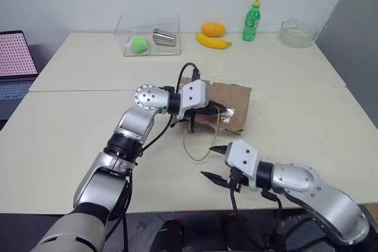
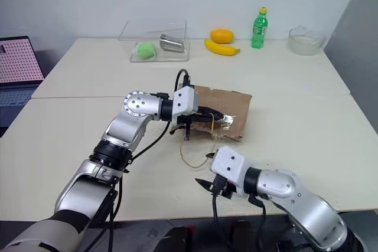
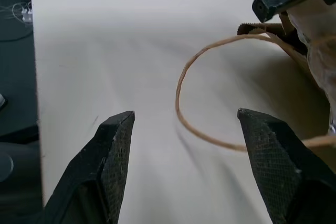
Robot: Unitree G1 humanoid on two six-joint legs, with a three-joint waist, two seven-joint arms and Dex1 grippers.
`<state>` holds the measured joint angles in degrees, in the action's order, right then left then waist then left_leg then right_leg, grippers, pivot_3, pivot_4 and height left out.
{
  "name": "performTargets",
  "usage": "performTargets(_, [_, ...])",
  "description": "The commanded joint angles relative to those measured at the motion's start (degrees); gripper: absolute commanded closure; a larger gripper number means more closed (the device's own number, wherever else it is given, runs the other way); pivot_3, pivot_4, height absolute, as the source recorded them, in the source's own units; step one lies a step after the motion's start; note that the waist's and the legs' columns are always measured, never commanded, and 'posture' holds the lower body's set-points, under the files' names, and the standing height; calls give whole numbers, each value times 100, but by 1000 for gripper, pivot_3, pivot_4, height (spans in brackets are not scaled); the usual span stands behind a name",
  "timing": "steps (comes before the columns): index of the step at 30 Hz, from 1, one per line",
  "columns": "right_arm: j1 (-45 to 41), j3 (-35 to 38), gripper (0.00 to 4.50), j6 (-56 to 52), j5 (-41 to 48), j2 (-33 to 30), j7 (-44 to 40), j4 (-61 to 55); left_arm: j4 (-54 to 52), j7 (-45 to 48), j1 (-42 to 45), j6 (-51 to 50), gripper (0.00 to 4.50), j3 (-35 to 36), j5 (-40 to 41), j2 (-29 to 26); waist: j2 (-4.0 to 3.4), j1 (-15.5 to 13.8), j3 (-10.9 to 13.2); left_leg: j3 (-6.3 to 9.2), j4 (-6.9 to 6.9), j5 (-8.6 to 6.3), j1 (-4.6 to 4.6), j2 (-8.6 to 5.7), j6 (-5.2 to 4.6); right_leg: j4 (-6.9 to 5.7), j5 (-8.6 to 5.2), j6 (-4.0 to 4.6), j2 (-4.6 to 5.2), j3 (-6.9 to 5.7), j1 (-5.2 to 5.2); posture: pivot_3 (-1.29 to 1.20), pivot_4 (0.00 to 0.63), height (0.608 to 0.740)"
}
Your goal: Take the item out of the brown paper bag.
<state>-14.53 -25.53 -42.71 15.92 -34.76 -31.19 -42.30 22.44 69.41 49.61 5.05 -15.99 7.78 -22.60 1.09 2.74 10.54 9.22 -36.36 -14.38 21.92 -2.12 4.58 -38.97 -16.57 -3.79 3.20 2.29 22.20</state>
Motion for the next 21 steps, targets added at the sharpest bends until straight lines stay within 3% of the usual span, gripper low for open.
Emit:
performTargets(1, [-345,-309,1190,278,-309,184,-151,399,-15,8,193,93,4486,138,28,31,0,5,0,0,0,0,1,-1,0,0,0,0,0,0,1,0,150,740])
performTargets(5, [-634,-578,1190,463,-563,431,-288,978,70,35,239,151,4486,148,12,14,0,20,0,1,0,0,2,-2,0,0,0,1,1,0,2,0,150,740])
performTargets(8, [-696,-676,1824,577,-759,536,-338,1282,133,15,281,192,4500,159,-22,-6,0,24,0,2,0,0,2,-2,0,0,1,1,1,0,3,0,150,740])
performTargets(15, [-655,-683,4386,712,-1179,584,-338,1576,358,-99,461,277,4500,215,-106,-9,0,26,0,2,0,0,4,-4,1,0,1,1,1,1,5,0,150,740])
performTargets(21, [-474,-689,4449,830,-1364,499,-474,1567,437,-159,550,278,4500,252,-159,-1,0,38,0,3,0,0,4,-3,1,-1,1,1,1,1,6,0,150,740])
